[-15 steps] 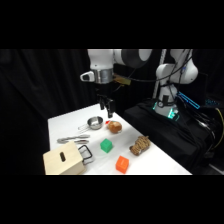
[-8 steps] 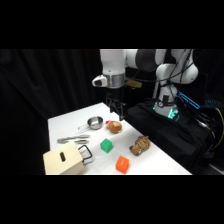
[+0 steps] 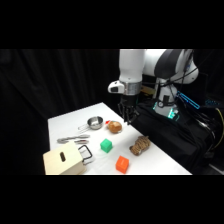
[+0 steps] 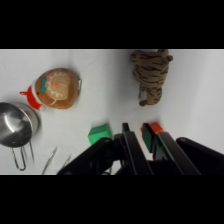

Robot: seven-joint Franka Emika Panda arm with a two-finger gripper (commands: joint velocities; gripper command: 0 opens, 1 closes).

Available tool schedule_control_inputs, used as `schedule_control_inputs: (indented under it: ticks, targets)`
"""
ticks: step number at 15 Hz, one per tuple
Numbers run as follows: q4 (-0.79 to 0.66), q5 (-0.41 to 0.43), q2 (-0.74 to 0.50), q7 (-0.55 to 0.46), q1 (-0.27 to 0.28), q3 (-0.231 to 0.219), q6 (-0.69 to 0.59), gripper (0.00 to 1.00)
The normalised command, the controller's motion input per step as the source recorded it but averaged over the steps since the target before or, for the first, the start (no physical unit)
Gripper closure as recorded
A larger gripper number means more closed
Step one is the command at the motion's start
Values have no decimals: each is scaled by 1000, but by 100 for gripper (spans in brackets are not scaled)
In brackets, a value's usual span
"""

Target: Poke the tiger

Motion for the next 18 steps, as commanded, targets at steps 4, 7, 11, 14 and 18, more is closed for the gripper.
schedule_control_inputs:
  ticks: [4, 7, 11, 14, 18]
  targets:
    - [-284, -15, 73, 127, 43, 57, 499, 99]
    - [-202, -148, 228, 232, 58, 72, 552, 94]
    - [-52, -282, 360, 330, 105, 10, 448, 94]
    - [55, -363, 463, 387, 245, -143, 366, 95]
    - [183, -173, 482, 173, 312, -253, 283, 95]
